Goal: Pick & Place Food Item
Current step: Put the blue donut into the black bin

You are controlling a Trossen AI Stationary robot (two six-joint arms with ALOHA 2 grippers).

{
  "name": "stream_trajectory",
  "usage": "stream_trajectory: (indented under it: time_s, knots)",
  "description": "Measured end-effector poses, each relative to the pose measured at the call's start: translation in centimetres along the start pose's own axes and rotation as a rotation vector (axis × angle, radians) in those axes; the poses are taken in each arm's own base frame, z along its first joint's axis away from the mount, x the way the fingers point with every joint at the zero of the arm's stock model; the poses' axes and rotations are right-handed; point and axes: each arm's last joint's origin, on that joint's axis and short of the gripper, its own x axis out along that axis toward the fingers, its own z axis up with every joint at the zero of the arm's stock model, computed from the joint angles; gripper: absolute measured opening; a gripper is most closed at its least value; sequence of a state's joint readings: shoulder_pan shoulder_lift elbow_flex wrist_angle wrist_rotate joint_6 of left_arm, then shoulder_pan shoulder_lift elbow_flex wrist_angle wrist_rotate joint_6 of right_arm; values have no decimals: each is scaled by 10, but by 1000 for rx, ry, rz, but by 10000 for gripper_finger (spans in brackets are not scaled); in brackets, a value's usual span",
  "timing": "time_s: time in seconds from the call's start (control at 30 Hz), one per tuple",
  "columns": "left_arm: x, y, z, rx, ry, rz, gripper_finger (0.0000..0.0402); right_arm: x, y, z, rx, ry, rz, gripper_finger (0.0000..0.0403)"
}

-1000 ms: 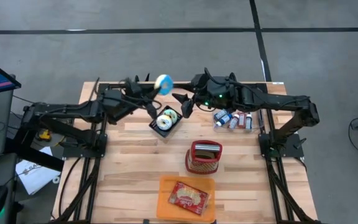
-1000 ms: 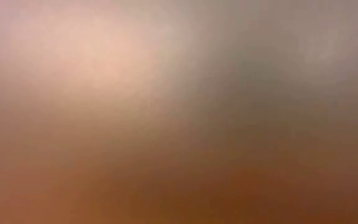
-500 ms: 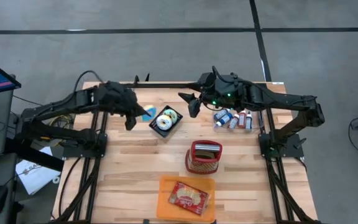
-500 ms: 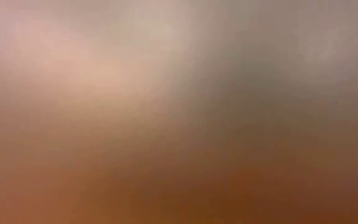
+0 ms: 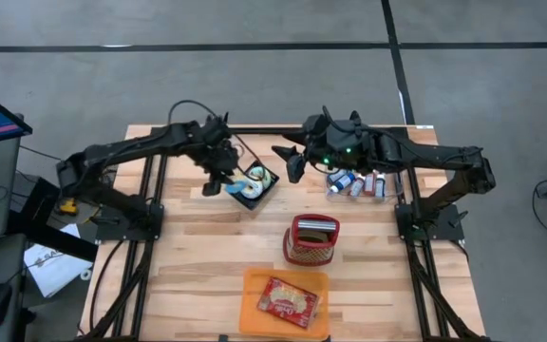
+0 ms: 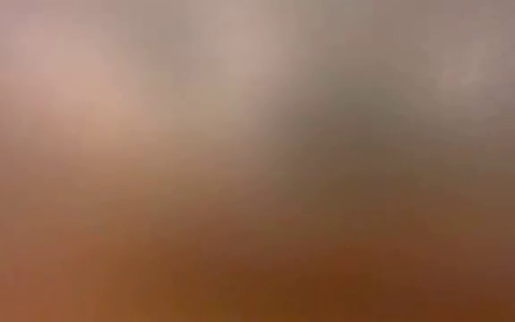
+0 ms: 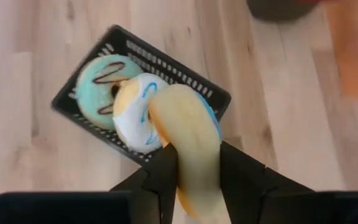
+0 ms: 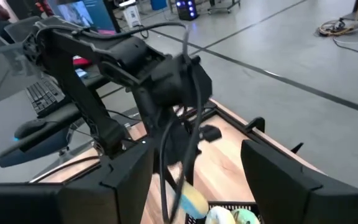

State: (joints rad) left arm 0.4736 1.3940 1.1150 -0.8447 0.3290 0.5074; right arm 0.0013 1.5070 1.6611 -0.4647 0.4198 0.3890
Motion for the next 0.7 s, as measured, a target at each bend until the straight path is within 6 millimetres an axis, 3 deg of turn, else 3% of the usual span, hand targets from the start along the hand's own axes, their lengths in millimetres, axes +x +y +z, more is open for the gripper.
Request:
stream_trajectory:
  time_s: [0.23, 0.7]
  knots:
    - [23, 9, 9, 151, 48, -52, 106, 0, -1, -1, 27, 4, -13, 234]
    - [53, 16, 15, 199, 22, -116, 106, -1, 0, -1, 43, -4, -31, 234]
